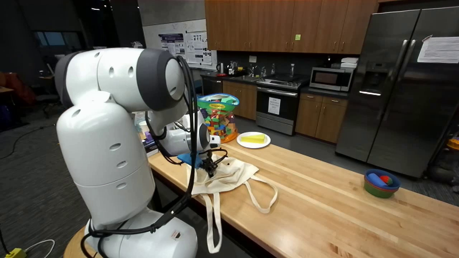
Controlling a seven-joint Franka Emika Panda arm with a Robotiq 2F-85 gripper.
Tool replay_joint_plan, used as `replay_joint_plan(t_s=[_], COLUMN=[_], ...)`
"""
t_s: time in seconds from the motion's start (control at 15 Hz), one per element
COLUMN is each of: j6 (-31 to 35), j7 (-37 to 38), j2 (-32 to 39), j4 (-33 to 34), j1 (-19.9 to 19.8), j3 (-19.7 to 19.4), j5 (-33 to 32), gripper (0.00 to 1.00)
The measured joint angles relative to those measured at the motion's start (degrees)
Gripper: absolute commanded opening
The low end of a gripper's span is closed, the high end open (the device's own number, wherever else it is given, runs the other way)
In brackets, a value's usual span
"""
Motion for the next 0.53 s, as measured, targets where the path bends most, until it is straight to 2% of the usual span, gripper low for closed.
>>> replay_joint_plan(t_s=[0.27,0.53], j6=[2.01,2.50], j7=[9.28,13.98], j2=[-1.16,-1.88], j4=[2.80,6.89], j1=[1.28,0.91], j3=[3.74,4.18], j5=[-6.94,-12.50], gripper=[0.01,0.01])
